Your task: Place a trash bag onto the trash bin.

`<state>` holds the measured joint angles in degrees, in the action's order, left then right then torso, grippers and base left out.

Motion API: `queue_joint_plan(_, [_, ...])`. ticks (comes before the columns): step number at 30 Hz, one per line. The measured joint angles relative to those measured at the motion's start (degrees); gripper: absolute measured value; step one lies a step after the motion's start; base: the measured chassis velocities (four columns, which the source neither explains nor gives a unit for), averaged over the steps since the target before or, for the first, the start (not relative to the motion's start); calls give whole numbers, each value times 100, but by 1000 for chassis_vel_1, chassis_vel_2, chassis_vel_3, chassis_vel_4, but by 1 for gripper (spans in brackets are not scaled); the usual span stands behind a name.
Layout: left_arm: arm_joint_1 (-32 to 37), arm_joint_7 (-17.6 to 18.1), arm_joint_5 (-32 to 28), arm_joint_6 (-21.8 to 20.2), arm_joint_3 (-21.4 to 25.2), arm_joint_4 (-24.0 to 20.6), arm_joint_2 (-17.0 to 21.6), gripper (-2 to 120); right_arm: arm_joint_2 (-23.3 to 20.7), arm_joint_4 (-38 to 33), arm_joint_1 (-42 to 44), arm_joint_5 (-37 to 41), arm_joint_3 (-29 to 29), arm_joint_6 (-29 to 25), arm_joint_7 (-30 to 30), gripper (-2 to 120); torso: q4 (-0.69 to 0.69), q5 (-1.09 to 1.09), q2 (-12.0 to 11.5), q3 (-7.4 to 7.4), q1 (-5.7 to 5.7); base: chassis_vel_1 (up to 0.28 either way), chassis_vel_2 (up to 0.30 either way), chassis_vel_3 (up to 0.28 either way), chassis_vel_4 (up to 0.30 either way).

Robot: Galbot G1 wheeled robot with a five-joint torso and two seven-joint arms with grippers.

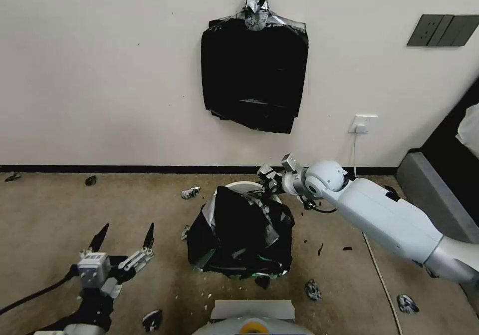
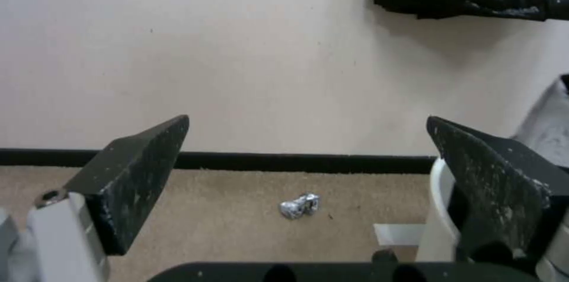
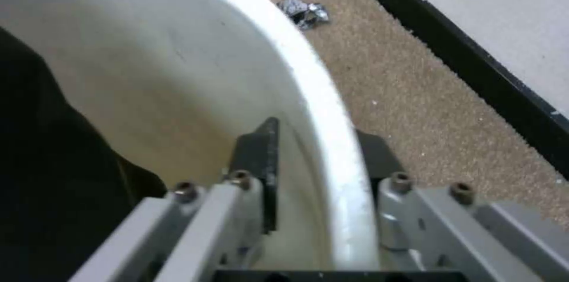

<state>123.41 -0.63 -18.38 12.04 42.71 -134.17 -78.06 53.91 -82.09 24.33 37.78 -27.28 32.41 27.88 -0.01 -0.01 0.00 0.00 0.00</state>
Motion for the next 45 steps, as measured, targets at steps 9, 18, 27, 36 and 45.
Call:
queue_joint_plan(9, [-10,6,-62,-2,38,-3,3,100,12,31,9,61,-32,-40,-105,6,0,0,0,0,0,0,0,0,0])
queue_joint_plan(18, [-27,14,-202,-23,87,-11,20,100,-236,-477,291,1515,234,179,-1391,5,1,0,0,0,0,0,0,0,0])
queue_joint_plan(27, [-145,18,-307,-143,66,-27,96,100,-590,-1419,1151,2940,1003,203,-3337,5,0,1,1,0,0,0,0,0,0])
queue_joint_plan(36, [-142,21,-403,-162,98,-37,206,100,-684,-2311,2329,3397,1762,33,-4773,5,0,1,0,0,0,0,0,0,0])
queue_joint_plan(45, [-189,23,-440,-185,138,-87,227,100,-149,-2799,2919,3494,2021,-683,-6669,5,1,1,1,0,0,0,0,0,0])
